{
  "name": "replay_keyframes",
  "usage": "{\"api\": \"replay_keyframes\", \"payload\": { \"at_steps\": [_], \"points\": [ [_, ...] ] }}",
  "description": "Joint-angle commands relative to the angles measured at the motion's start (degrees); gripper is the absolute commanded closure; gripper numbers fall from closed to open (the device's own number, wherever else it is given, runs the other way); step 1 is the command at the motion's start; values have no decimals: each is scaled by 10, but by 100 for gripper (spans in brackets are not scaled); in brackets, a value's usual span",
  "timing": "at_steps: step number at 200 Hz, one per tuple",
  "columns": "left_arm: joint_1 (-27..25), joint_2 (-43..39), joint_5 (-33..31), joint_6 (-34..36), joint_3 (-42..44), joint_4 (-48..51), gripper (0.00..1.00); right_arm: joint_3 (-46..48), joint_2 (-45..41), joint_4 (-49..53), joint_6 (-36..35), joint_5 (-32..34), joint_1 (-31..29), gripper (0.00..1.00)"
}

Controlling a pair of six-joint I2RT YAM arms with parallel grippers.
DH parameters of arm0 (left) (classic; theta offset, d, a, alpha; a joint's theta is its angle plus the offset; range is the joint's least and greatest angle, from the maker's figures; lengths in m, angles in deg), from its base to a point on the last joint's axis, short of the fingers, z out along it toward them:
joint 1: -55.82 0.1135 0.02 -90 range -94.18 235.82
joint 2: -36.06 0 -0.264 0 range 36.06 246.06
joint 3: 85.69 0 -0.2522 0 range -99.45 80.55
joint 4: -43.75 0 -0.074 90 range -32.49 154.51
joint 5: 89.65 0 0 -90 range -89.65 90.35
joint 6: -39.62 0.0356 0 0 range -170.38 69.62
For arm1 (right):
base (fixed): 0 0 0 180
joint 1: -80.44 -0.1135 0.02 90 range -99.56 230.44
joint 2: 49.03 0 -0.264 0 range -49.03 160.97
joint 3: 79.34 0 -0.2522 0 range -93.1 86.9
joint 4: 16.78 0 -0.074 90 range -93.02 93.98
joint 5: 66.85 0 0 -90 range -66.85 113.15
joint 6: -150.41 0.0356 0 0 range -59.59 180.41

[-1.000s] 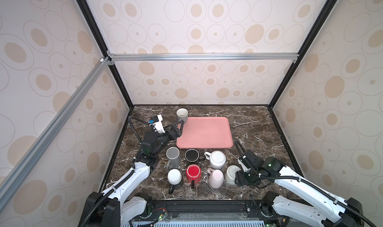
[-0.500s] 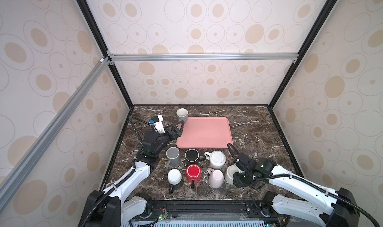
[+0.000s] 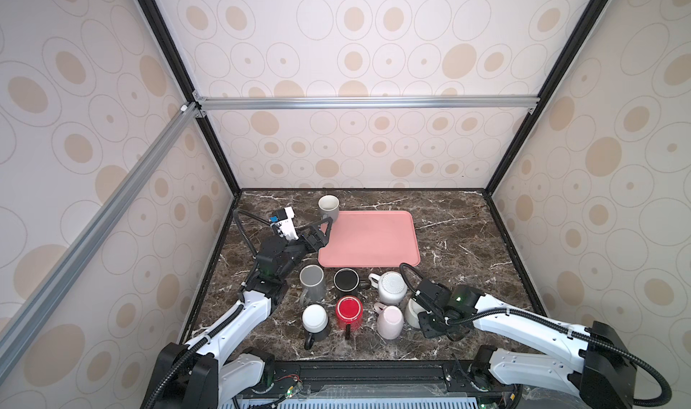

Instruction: Turn the mug right side up

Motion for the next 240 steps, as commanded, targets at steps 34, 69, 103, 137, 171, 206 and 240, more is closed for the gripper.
{"api": "replay_keyframes", "payload": {
  "at_steps": [34, 69, 103, 137, 171, 206, 240],
  "points": [
    [2, 11, 18, -13, -10, -30, 1, 18, 3, 4, 19, 59, -3, 79],
    [2, 14, 20, -14, -10, -34, 1, 19, -2, -16, 25, 72, -3, 68],
    [2, 14, 21, -14, -10, -33, 1, 20, 1, -32, 29, 101, -3, 67],
    [2, 18, 23, -15, -10, -34, 1, 24, -1, -46, 33, 115, -4, 71],
    [2, 21, 25, -17, -10, -38, 0, 25, -10, -43, 34, 130, -3, 83],
    [2, 24, 28, -21, -11, -41, 0, 28, -16, -35, 41, 145, -3, 96],
    [2, 20, 24, -24, -9, -42, 1, 11, -34, -24, 35, 176, -3, 100]
  ]
}}
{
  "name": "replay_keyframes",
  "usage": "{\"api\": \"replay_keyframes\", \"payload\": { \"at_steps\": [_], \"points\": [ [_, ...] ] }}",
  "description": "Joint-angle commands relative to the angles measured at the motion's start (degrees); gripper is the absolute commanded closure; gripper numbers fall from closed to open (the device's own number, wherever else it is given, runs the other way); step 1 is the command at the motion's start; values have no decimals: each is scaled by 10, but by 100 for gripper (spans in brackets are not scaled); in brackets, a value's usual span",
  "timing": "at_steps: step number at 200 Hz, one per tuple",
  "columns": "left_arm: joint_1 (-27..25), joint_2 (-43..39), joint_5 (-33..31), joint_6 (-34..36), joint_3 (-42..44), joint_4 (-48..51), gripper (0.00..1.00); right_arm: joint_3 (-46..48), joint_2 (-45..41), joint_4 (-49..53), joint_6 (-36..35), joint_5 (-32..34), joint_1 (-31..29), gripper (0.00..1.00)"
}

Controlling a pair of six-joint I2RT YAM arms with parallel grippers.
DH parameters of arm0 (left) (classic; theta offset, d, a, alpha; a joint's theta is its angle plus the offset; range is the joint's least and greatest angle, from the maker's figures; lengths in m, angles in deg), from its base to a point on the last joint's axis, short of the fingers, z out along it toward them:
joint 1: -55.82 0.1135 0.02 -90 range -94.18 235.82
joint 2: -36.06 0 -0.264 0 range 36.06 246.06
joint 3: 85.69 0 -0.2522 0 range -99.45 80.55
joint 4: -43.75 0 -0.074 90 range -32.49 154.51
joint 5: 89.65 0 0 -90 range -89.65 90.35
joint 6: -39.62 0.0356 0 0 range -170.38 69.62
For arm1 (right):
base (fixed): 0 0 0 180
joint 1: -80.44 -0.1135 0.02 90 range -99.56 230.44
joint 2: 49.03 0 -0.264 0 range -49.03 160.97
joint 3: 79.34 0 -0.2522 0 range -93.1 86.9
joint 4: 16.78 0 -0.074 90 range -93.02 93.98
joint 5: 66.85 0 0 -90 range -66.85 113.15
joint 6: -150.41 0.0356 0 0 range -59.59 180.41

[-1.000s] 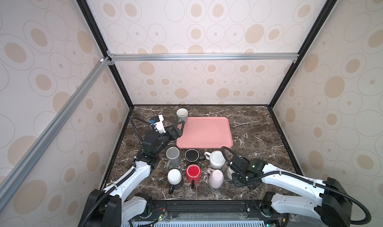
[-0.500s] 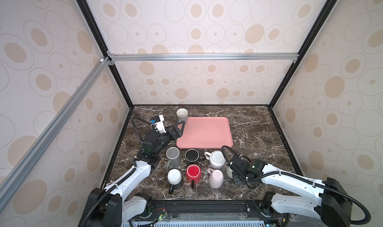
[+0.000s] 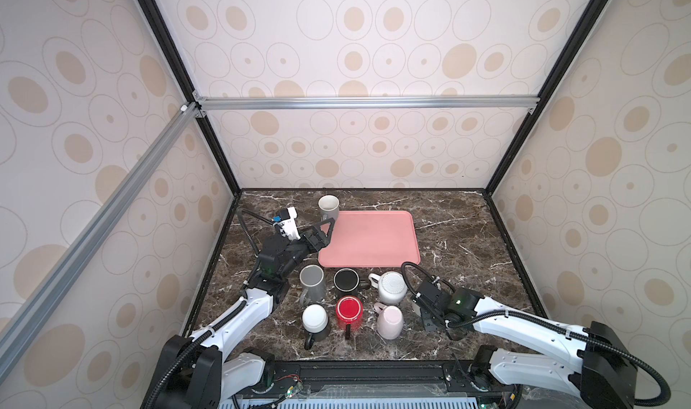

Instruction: Turn the mug right side up

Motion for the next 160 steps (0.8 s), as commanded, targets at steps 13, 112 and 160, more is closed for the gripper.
{"api": "replay_keyframes", "payload": {
  "at_steps": [13, 112, 160],
  "points": [
    [2, -4, 1, -14, -9, -28, 1, -32, -40, 21, -9, 72, 0, 100],
    [2, 25, 79, -69, 3, -149, 3, -164, -108, -235, -217, 49, 35, 100],
    [2, 55, 148, -109, 2, -245, 9, -228, -23, -428, -257, -107, 55, 100]
  ]
}}
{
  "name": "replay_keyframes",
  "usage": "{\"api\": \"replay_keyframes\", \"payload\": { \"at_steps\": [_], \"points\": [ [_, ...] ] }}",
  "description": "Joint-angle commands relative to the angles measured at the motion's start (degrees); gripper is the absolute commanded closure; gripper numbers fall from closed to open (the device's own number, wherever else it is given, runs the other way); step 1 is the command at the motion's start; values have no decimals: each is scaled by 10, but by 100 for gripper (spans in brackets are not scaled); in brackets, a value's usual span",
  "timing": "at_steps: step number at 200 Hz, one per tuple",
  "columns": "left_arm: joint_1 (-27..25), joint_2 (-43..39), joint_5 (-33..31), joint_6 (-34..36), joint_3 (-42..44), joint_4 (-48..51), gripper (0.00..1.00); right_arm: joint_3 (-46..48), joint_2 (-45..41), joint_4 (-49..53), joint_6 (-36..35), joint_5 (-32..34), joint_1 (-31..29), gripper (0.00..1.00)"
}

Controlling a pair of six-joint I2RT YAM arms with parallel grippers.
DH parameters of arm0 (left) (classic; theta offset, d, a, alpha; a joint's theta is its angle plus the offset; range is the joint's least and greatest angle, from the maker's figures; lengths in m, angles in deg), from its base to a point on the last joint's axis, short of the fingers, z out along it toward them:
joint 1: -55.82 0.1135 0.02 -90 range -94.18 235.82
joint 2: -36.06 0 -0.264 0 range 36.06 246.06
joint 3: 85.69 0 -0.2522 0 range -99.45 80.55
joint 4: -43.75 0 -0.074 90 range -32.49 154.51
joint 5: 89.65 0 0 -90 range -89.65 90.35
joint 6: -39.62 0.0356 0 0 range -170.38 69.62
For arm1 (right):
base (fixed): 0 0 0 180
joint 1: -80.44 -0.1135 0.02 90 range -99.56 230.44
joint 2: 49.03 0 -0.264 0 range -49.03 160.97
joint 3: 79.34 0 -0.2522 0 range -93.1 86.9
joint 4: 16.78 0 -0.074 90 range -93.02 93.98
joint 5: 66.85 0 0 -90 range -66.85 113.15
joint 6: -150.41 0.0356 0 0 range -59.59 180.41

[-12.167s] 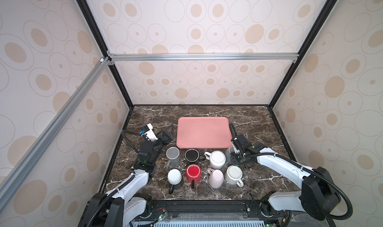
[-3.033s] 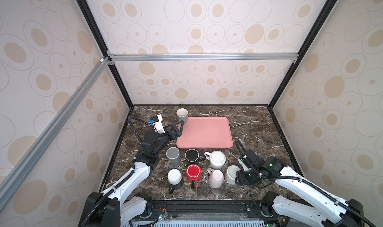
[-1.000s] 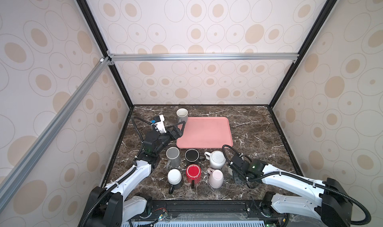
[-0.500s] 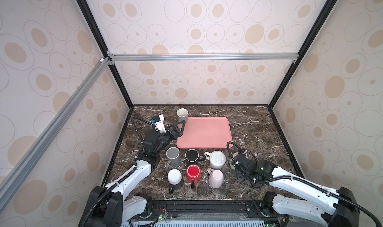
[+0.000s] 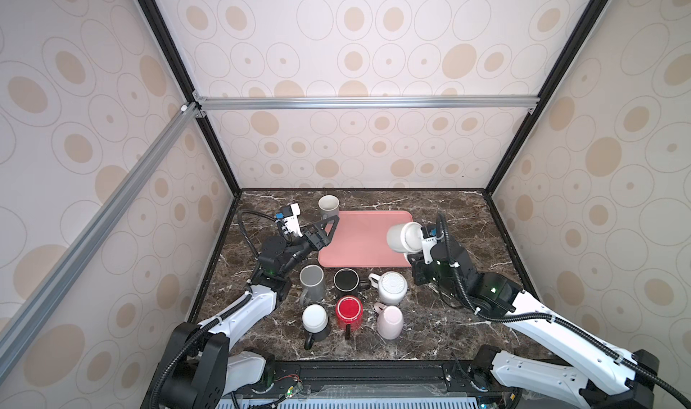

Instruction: Turn the mug right side up

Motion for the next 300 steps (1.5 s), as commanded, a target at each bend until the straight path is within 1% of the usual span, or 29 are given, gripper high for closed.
{"api": "replay_keyframes", "payload": {
  "at_steps": [1, 36, 59, 86, 103, 111, 131, 167, 186, 203, 226, 251, 268, 278, 289, 300],
  "points": [
    [2, 9, 54, -41, -1, -103, 9, -35, 32, -184, -34, -99, 16, 100],
    [-3, 26, 81, -74, 21, -208, 10, -54, 98, -340, 41, -243, 59, 100],
    [-10, 34, 94, -80, 26, -242, 17, -69, 144, -419, 99, -317, 76, 100],
    [-18, 37, 93, -77, 37, -265, 24, -82, 182, -486, 148, -358, 78, 100],
    [-22, 39, 91, -79, 44, -285, 33, -86, 202, -527, 180, -379, 78, 100],
    [-23, 41, 91, -82, 46, -299, 36, -88, 210, -543, 196, -389, 78, 100],
    [-28, 52, 94, -95, 46, -335, 38, -96, 232, -579, 226, -421, 76, 100],
    [-34, 67, 90, -110, 40, -368, 45, -103, 266, -630, 278, -455, 67, 100],
    [-34, 69, 87, -111, 38, -367, 47, -104, 269, -629, 278, -463, 57, 100],
    [-34, 68, 82, -111, 38, -371, 52, -99, 267, -622, 278, -465, 49, 100],
    [-34, 60, 77, -107, 37, -369, 57, -86, 265, -619, 285, -465, 43, 100],
    [-35, 55, 75, -104, 34, -367, 61, -75, 269, -636, 305, -473, 42, 100],
    [-34, 53, 72, -105, 35, -370, 67, -70, 271, -642, 310, -476, 41, 100],
    [-34, 52, 71, -105, 36, -372, 69, -67, 270, -640, 310, -476, 41, 100],
    [-35, 50, 70, -107, 37, -373, 69, -67, 271, -640, 312, -478, 41, 100],
    [-35, 51, 70, -109, 37, -377, 60, -66, 274, -647, 316, -482, 42, 100]
  ]
}}
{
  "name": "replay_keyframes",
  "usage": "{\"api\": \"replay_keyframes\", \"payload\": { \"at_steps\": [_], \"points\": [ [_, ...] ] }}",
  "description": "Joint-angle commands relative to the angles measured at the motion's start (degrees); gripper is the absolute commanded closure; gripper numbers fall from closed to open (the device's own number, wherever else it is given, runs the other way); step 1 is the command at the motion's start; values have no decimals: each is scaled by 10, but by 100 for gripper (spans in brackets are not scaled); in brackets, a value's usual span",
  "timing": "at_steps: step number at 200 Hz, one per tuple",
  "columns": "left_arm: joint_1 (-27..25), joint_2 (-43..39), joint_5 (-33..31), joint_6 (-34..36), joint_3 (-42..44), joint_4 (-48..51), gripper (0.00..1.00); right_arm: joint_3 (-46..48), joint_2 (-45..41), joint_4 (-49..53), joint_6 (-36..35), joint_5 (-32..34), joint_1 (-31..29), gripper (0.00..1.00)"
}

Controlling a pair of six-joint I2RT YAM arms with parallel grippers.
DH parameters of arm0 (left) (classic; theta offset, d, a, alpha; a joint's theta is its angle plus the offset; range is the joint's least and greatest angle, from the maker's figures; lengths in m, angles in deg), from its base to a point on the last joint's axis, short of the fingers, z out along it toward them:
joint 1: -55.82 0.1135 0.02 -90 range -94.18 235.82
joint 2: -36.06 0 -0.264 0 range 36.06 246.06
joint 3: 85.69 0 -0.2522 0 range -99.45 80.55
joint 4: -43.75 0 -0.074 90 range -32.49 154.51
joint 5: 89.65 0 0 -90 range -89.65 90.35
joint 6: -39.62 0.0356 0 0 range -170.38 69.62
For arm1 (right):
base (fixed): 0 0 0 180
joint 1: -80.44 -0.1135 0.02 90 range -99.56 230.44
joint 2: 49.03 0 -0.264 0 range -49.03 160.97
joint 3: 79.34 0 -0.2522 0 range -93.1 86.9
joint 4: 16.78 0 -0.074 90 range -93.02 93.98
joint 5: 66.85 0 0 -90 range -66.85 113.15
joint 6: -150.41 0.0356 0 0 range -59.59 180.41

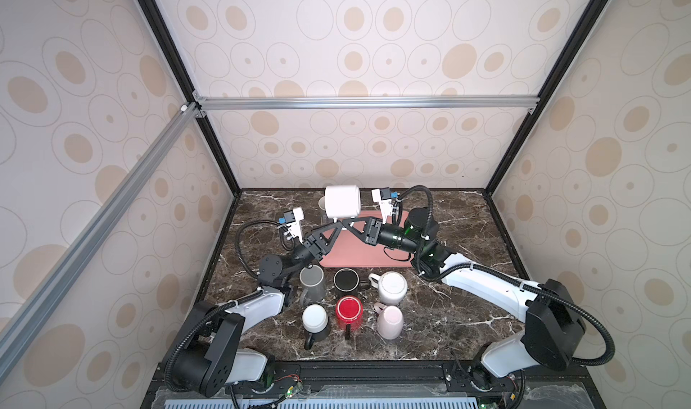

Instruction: Turn the mug right side up

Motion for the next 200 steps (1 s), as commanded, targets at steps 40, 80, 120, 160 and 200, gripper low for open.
{"api": "replay_keyframes", "payload": {
  "at_steps": [40, 80, 120, 160, 200],
  "points": [
    [-4, -8, -1, -17, -8, -50, 72, 7, -2, -90, 19, -14, -4, 100],
    [-4, 3, -3, -31, -7, -67, 85, 11, -4, -89, 18, -15, -3, 100],
    [-4, 4, -1, -31, -11, -63, 100, 17, -13, -77, 7, -1, -3, 100],
    [-5, -38, -21, 18, -6, 24, 100, 34, -43, -22, -29, 30, -3, 74],
    [-4, -83, -55, 82, -16, 157, 100, 62, -80, 21, -64, 62, -1, 56]
  ]
}}
